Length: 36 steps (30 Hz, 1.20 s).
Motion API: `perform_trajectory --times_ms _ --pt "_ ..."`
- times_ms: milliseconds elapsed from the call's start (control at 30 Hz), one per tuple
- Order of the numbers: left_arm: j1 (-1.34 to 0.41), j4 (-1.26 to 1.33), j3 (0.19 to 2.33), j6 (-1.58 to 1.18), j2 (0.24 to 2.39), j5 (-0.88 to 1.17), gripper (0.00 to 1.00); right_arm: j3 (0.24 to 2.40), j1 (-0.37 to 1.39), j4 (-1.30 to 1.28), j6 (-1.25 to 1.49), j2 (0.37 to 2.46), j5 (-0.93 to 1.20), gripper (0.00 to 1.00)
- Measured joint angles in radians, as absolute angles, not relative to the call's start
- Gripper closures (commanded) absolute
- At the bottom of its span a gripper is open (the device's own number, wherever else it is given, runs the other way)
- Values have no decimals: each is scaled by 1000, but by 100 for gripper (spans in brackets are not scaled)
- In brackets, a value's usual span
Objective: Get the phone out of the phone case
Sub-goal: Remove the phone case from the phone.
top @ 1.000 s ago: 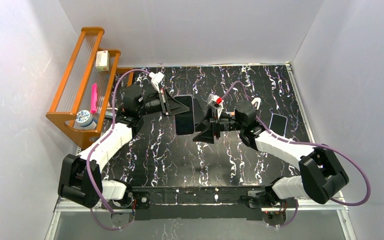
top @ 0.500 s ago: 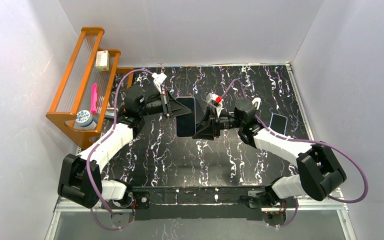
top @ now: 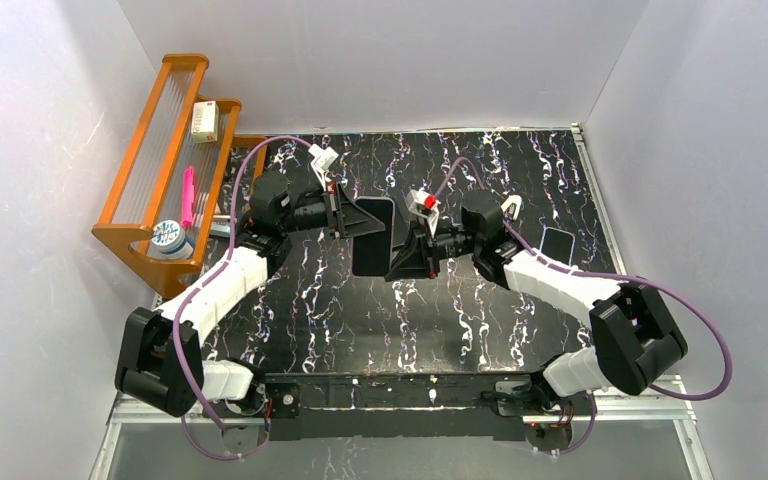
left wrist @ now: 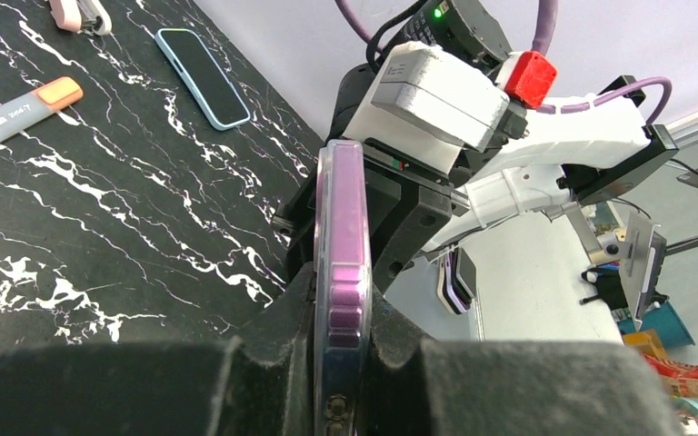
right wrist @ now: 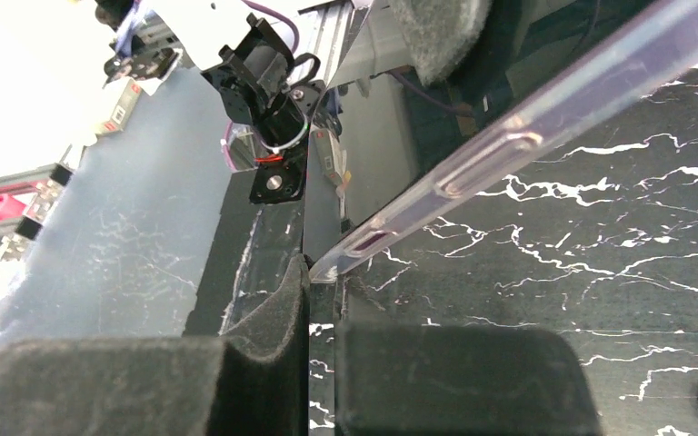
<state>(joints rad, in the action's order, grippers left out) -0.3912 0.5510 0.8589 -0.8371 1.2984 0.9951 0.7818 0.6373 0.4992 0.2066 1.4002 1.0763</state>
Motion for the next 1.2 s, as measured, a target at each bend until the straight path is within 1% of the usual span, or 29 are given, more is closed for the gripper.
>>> perform_trajectory --times_ms 533,767,933,1100,1133,1200 --pt "-388 556 857 -834 1304 957 100 933 655 171 -90 1446 1032 99" --pt "-388 512 860 -829 1345 926 100 946 669 83 -204 1460 964 99" --pt "-413 481 875 -911 1361 893 100 953 694 122 -305 1477 843 99" --pt "-413 478 884 -936 1361 866 100 951 693 157 -319 1473 802 99" --pt "-413 479 884 -937 1360 863 100 949 693 163 -312 1471 795 94" --pt "-414 479 884 -942 1359 860 100 927 693 203 -281 1458 771 83"
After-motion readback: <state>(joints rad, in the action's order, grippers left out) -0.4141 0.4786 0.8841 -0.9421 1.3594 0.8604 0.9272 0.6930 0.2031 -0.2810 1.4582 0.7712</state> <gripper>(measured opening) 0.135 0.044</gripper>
